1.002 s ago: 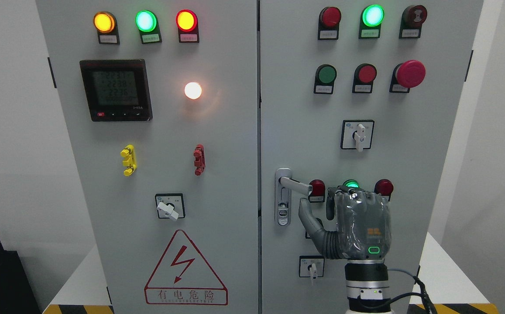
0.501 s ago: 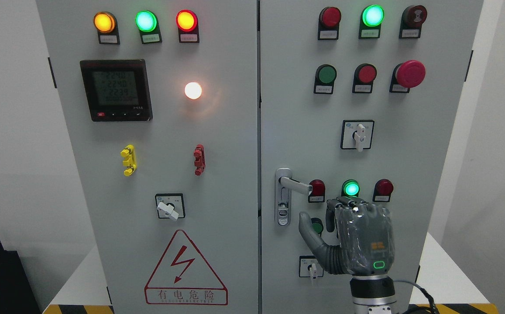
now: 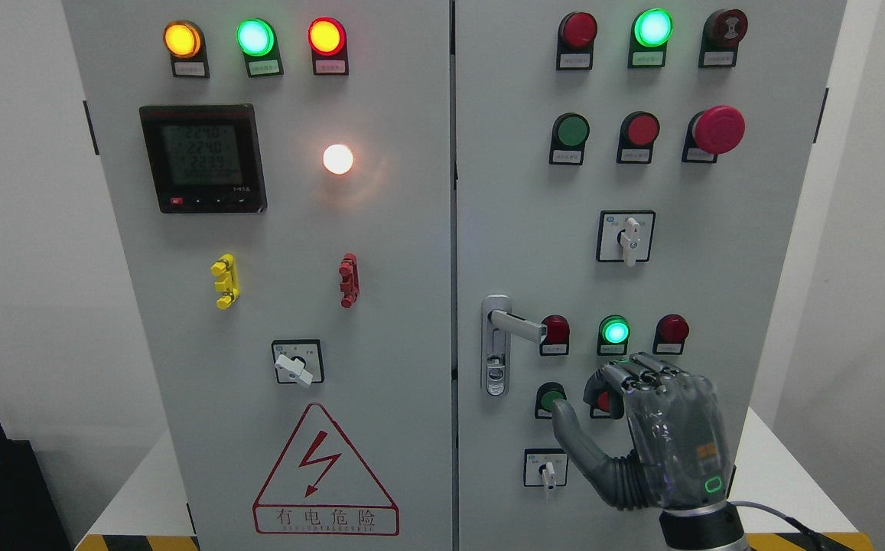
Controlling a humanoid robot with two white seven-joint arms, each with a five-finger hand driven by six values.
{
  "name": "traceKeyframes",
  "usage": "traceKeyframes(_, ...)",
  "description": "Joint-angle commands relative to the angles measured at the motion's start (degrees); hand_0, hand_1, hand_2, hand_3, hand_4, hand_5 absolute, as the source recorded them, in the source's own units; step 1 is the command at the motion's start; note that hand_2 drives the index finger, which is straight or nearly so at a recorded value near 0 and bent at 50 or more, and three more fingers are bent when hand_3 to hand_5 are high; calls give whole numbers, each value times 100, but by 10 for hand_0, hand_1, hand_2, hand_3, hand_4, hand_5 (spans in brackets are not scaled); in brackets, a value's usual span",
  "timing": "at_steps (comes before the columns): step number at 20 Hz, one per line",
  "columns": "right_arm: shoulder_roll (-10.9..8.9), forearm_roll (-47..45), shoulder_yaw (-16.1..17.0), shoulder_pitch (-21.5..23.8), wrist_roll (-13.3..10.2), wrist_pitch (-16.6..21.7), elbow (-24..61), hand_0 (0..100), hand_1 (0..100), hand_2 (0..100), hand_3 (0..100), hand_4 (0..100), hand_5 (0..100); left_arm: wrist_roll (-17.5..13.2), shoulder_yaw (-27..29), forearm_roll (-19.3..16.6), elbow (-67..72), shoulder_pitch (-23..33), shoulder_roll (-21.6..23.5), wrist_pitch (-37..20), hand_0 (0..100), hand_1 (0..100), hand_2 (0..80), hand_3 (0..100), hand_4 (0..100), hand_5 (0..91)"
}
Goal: Release door handle
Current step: 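Open the right hand fingers to let go of the handle, then withdraw the open right hand away from the handle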
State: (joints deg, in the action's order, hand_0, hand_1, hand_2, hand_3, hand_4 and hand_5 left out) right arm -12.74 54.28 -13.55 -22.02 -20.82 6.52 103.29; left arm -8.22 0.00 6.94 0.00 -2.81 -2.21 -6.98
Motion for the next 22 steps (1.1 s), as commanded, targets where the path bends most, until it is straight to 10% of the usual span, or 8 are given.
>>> traceKeyframes(1, -1221, -988, 45, -4, 43, 297, 270, 469, 104, 347, 523, 444, 308, 5, 62, 0, 97, 0, 1, 3, 120, 389, 0, 0, 0, 0)
traceKeyframes(6, -1397, -1691, 37, -206, 219, 447, 270, 462, 39, 108, 215, 149, 0, 5, 62, 0, 97, 0, 1, 3, 120, 389, 0, 0, 0, 0)
traceKeyframes(22, -1784, -2220, 37, -101, 289, 710, 288, 394, 41, 0, 39, 1, 0, 5, 62, 0, 97, 0, 1, 3, 120, 389, 0, 0, 0, 0)
